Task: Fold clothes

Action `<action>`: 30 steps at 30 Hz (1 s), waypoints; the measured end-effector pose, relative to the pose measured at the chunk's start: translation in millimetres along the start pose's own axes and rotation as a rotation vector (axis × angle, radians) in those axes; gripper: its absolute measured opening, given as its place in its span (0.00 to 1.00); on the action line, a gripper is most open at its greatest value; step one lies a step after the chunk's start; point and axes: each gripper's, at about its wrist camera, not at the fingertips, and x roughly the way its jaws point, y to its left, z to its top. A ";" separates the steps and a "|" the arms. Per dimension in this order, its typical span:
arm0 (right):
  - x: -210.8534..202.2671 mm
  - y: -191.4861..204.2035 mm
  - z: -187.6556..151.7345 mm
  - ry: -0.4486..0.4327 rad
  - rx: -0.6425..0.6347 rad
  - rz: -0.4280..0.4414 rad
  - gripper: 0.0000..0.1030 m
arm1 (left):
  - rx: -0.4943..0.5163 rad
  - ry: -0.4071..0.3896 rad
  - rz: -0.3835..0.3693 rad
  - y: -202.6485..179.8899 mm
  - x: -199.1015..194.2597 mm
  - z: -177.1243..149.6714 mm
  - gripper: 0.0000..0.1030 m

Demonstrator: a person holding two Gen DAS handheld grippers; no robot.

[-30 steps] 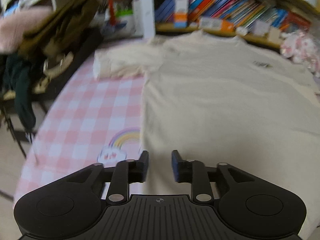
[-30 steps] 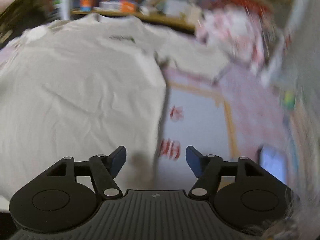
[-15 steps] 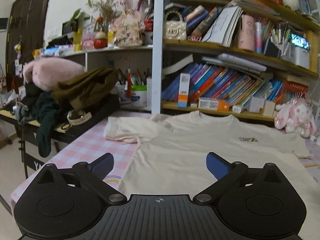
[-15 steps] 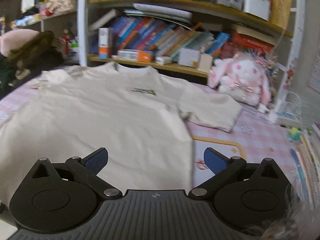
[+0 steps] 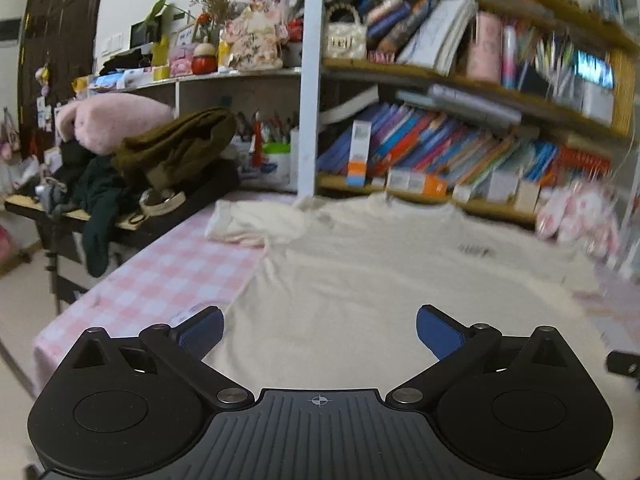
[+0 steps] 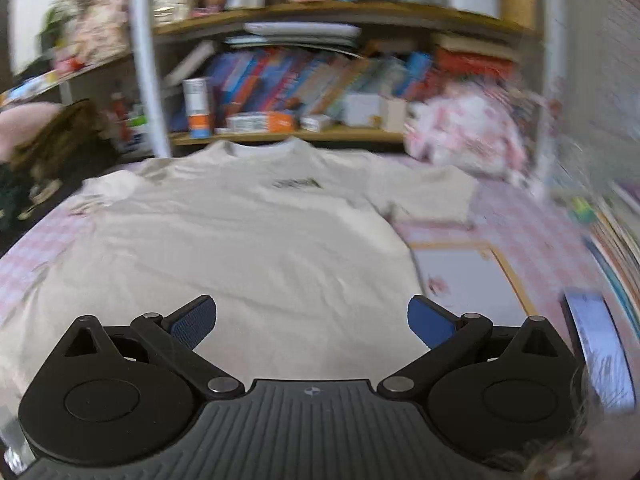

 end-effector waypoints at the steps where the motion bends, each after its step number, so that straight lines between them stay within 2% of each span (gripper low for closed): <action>1: -1.5 0.1 -2.7 0.008 0.015 0.002 1.00 | 0.013 0.013 0.000 -2.7 0.9 -2.6 1.00; 3: -4.3 0.3 -7.7 0.020 0.041 0.005 1.00 | 0.036 0.046 -0.018 -7.7 5.8 -5.2 1.00; 9: -3.4 -4.5 -5.6 -0.006 0.075 -0.090 1.00 | 0.075 0.067 -0.050 -11.1 16.0 -2.9 1.00; 16: 2.9 3.6 -10.8 0.001 0.105 -0.172 1.00 | 0.093 0.106 -0.117 7.5 44.2 0.7 1.00; 23: 13.3 39.4 -6.8 -0.006 0.132 -0.255 1.00 | 0.110 0.146 -0.185 37.6 85.3 20.9 1.00; 30: 30.9 81.2 -3.1 0.027 0.165 -0.322 1.00 | 0.131 0.176 -0.246 69.1 122.9 35.2 1.00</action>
